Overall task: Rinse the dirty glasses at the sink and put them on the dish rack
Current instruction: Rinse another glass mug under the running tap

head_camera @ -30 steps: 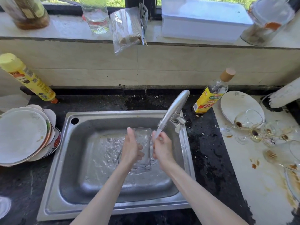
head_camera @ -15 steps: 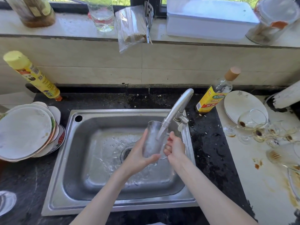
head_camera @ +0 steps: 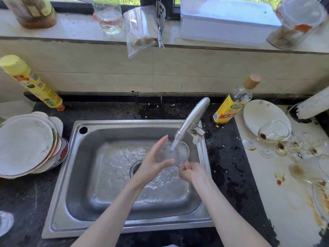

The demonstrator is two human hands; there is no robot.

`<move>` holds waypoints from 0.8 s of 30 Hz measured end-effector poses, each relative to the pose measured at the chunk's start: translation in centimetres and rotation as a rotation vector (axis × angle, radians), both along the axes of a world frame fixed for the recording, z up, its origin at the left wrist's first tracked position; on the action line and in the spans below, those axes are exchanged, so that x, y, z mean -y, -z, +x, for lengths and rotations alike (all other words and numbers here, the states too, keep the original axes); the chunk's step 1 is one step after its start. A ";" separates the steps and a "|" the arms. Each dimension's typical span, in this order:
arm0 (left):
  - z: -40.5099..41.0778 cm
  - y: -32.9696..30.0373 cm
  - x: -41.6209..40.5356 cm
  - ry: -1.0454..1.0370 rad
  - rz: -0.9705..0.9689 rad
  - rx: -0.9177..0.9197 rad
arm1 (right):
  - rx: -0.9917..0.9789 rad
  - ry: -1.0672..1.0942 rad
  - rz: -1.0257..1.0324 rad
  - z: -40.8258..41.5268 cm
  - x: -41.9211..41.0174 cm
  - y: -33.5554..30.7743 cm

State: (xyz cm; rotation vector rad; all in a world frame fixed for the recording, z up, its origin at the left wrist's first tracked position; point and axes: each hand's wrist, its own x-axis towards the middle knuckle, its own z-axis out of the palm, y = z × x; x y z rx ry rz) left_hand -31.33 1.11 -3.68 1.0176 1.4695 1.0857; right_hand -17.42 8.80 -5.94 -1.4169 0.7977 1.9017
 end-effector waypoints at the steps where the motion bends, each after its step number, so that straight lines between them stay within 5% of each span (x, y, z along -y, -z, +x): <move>1: 0.0 -0.1 -0.3 0.008 0.018 -0.006 | -0.010 -0.009 -0.006 0.0 0.1 -0.1; 7: 1.3 -0.2 -1.3 -0.430 0.082 -0.069 | 0.048 -0.130 0.110 -1.3 0.2 -1.8; 11: 1.9 -0.4 -1.4 -0.578 -0.296 0.227 | 0.090 -0.197 0.271 -2.0 -0.3 -1.9; 14: 1.2 0.0 -0.9 -0.449 -0.479 0.257 | 0.078 -0.351 0.469 -1.8 -0.6 -2.0; 20: 0.1 0.3 0.6 -0.202 -0.439 0.160 | -0.072 -0.533 0.729 -3.0 0.5 -4.2; 24: -0.3 0.4 1.1 -0.241 -0.369 0.386 | -0.167 -0.722 0.950 -3.4 1.1 -4.8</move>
